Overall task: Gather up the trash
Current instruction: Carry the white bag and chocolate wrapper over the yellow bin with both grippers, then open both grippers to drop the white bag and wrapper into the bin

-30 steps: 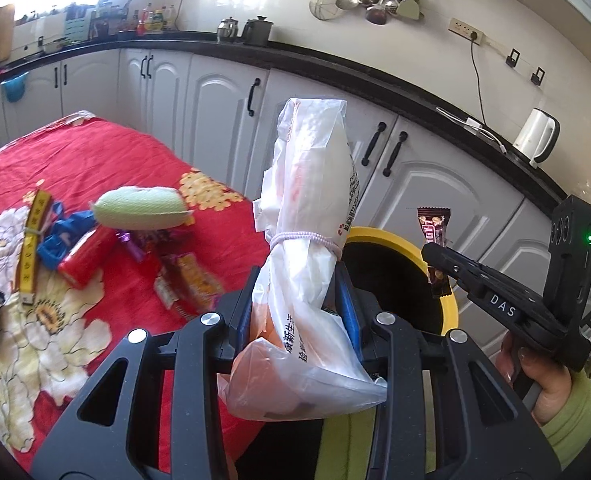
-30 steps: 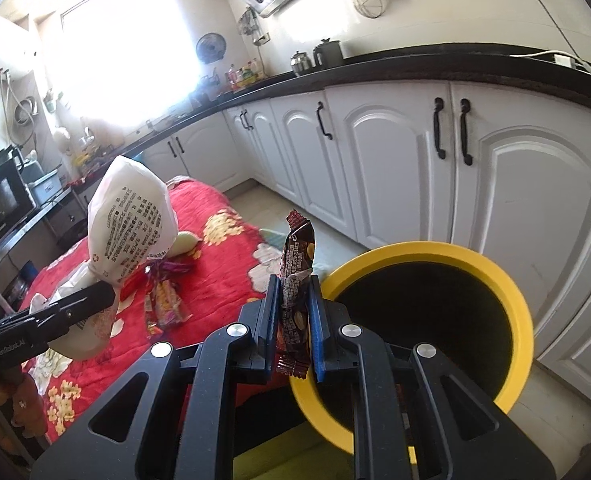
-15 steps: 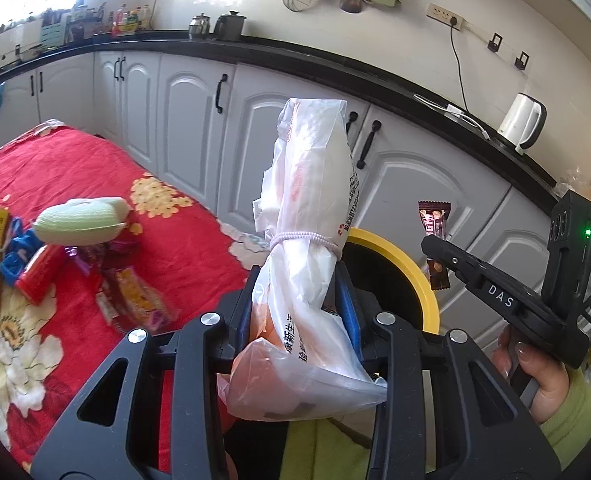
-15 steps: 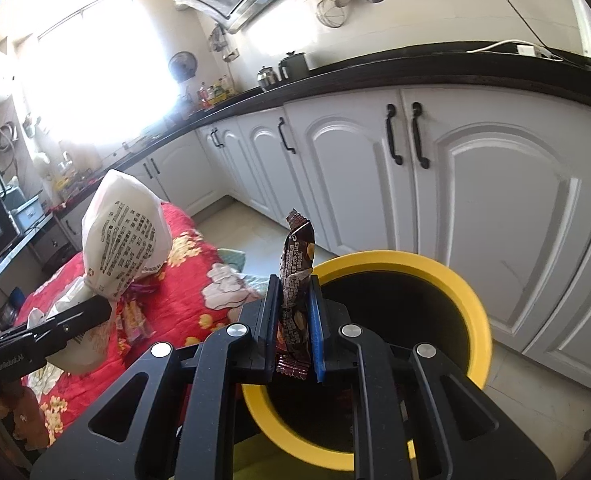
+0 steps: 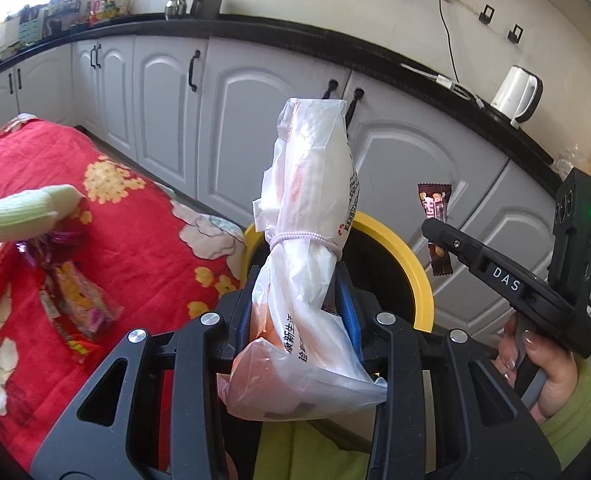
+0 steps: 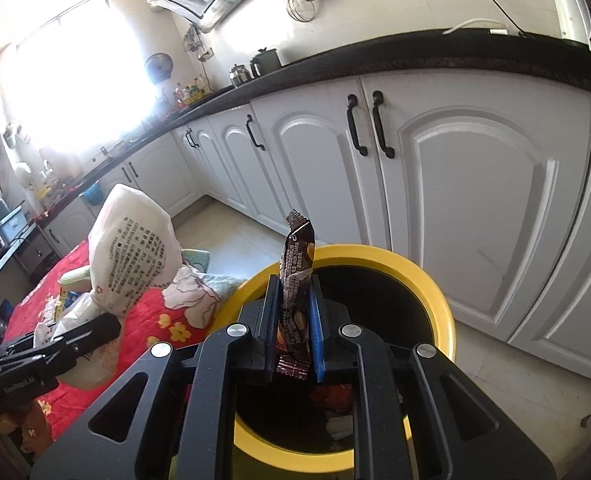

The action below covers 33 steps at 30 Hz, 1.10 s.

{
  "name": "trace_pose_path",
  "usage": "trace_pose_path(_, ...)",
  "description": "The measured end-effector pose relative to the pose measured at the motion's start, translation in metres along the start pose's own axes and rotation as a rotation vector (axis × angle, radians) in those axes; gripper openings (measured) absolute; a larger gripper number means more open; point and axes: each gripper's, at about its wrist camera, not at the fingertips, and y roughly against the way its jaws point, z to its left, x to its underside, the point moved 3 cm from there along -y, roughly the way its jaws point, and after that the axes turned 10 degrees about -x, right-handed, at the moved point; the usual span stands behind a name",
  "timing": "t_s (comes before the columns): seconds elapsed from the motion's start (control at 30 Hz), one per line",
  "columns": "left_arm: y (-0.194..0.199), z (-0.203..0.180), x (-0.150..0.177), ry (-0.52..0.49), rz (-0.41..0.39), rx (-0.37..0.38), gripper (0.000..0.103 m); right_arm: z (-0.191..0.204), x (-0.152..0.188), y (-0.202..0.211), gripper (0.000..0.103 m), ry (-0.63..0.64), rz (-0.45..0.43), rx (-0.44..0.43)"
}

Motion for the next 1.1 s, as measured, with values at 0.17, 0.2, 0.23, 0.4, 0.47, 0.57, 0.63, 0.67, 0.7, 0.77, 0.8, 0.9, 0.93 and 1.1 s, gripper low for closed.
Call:
trace_pose_path(0.17,-0.017,-0.007,0.004,-0.016,0.032,0.004,0.028,-0.01,0.005,-0.006,0.014,-0.017,0.019,0.009)
trace_pose_path(0.2,-0.019,-0.008,0.005,-0.018,0.036,0.004,0.028,-0.012,0.007,-0.007,0.014,-0.022,0.023,0.012)
trace_pose_path(0.23,-0.022,-0.009,0.006,-0.021,0.042,0.004,0.028,-0.015,0.008,-0.008,0.014,-0.027,0.027,0.014)
trace_pose_path(0.4,-0.034,-0.016,0.008,-0.036,0.07,0.006,0.029,-0.023,0.012,-0.013,0.014,-0.046,0.045,0.023)
trace_pose_path(0.47,-0.039,-0.02,0.009,-0.044,0.082,0.007,0.029,-0.027,0.014,-0.016,0.014,-0.053,0.054,0.027)
trace_pose_path(0.57,-0.046,-0.023,0.008,-0.051,0.1,0.006,0.029,-0.031,0.017,-0.018,0.015,-0.065,0.06,0.03)
trace_pose_path(0.63,-0.05,-0.025,0.009,-0.052,0.108,0.006,0.029,-0.034,0.018,-0.019,0.015,-0.074,0.064,0.032)
trace_pose_path(0.67,-0.051,-0.026,0.009,-0.053,0.112,0.007,0.029,-0.035,0.02,-0.019,0.015,-0.075,0.065,0.034)
trace_pose_path(0.7,-0.053,-0.026,0.01,-0.054,0.116,0.006,0.029,-0.035,0.021,-0.02,0.015,-0.078,0.067,0.035)
trace_pose_path(0.77,-0.057,-0.028,0.011,-0.057,0.127,0.008,0.029,-0.037,0.023,-0.021,0.016,-0.085,0.071,0.036)
trace_pose_path(0.8,-0.059,-0.029,0.011,-0.06,0.131,0.007,0.029,-0.038,0.024,-0.021,0.016,-0.089,0.072,0.036)
trace_pose_path(0.9,-0.064,-0.031,0.012,-0.064,0.141,0.008,0.029,-0.041,0.026,-0.022,0.016,-0.098,0.077,0.038)
trace_pose_path(0.93,-0.066,-0.032,0.012,-0.065,0.145,0.01,0.029,-0.041,0.026,-0.022,0.016,-0.102,0.077,0.039)
trace_pose_path(1.1,-0.07,-0.033,0.011,-0.067,0.152,0.012,0.031,-0.046,0.026,-0.024,0.019,-0.113,0.078,0.038)
